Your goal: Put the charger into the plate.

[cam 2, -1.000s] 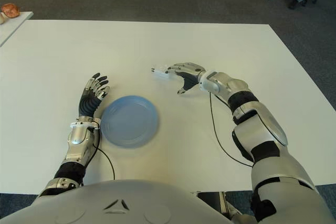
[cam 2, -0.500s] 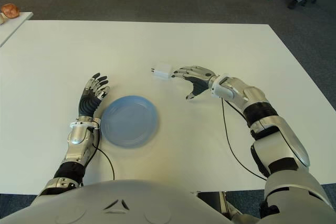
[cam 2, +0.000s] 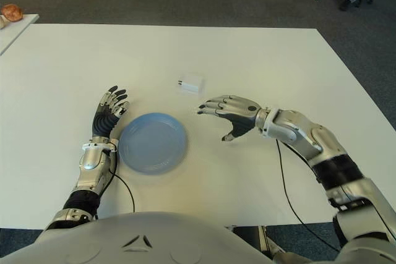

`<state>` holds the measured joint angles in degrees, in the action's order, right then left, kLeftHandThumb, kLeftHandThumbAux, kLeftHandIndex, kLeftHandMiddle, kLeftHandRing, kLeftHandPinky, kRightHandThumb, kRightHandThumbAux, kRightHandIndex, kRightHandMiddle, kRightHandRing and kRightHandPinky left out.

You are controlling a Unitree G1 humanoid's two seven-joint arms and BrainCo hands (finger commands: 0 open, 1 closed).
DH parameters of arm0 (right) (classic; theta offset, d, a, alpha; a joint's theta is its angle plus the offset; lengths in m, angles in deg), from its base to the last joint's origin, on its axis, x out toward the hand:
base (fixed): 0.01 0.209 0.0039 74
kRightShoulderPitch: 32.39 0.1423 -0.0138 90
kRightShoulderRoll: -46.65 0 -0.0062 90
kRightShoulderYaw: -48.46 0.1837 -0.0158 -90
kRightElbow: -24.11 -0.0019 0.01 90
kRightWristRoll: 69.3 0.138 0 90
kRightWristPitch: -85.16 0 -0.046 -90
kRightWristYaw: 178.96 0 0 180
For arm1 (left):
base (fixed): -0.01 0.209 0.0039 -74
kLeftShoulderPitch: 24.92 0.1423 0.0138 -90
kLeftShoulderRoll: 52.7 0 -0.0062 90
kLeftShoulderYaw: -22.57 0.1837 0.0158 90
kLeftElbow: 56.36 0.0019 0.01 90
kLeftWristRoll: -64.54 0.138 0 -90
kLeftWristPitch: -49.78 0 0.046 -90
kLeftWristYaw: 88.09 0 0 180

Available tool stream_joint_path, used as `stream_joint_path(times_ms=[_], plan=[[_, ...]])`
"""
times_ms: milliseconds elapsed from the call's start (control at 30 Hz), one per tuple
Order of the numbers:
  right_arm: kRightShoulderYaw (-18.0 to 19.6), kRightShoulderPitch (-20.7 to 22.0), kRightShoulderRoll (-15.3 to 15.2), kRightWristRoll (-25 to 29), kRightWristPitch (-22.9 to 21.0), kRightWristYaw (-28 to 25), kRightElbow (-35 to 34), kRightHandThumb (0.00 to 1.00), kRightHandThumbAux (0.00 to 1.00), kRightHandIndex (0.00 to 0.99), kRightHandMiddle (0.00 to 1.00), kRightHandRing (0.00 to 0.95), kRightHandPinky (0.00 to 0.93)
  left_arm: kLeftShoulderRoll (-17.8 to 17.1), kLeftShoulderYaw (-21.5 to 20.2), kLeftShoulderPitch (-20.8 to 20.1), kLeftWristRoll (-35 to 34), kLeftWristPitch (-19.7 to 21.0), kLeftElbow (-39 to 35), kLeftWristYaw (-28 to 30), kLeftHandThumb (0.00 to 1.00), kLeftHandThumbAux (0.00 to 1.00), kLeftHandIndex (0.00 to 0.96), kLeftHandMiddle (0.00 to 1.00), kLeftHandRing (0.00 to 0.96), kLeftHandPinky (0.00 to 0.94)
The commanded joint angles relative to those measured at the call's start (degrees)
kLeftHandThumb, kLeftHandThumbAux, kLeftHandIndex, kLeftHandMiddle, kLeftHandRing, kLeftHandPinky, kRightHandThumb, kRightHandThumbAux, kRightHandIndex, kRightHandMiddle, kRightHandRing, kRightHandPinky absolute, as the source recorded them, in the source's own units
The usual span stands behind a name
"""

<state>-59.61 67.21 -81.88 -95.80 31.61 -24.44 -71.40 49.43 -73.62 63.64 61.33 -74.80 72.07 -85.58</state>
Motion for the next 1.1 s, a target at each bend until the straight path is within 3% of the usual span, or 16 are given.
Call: stream_joint_path(times_ms=[33, 433, 567, 700, 833, 1100], plan=[[1.22, -0.66, 0.75, 0.74, -2.14, -2.98, -2.12, 0.000, 0.775, 0.047, 0.099, 0.070, 0.057, 0.25, -0.28, 4.54, 0.01, 5.25, 7.48, 0.50, 0.000, 0.681, 0.134, 0.209, 0.213, 0.233], [-0.11, 7.80, 10.12, -8.54, -1.83, 2.36, 6.29, 0.000, 0.687, 0.013, 0.063, 0.036, 0.013, 0.22, -0.26, 3.84, 0.00, 4.79, 9.02, 0.58, 0.000, 0.678, 0.136, 0.208, 0.214, 0.234], [-2.22, 14.69, 16.32, -13.83, -1.10, 9.65, 15.50, 0.000, 0.597, 0.002, 0.035, 0.010, 0.002, 0.13, -0.05, 3.54, 0.35, 4.53, 9.86, 0.45, 0.000, 0.664, 0.128, 0.194, 0.198, 0.213], [-4.28, 20.21, 20.52, -18.49, -1.15, 16.83, 24.03, 0.000, 0.520, 0.000, 0.016, 0.002, 0.000, 0.23, 0.22, 3.42, 0.83, 4.14, 10.39, -0.14, 0.000, 0.653, 0.125, 0.188, 0.191, 0.212], [-5.65, 24.15, 22.63, -21.43, -1.14, 22.25, 30.36, 0.029, 0.474, 0.000, 0.003, 0.000, 0.000, 0.40, 0.32, 3.37, 0.95, 3.86, 10.62, -0.46, 0.000, 0.655, 0.128, 0.192, 0.195, 0.221], [-7.70, 27.51, 24.96, -22.73, -1.27, 27.73, 37.13, 0.082, 0.439, 0.000, 0.000, 0.000, 0.000, 0.59, 0.11, 3.33, 0.71, 3.34, 10.91, -0.23, 0.000, 0.667, 0.131, 0.199, 0.203, 0.229]])
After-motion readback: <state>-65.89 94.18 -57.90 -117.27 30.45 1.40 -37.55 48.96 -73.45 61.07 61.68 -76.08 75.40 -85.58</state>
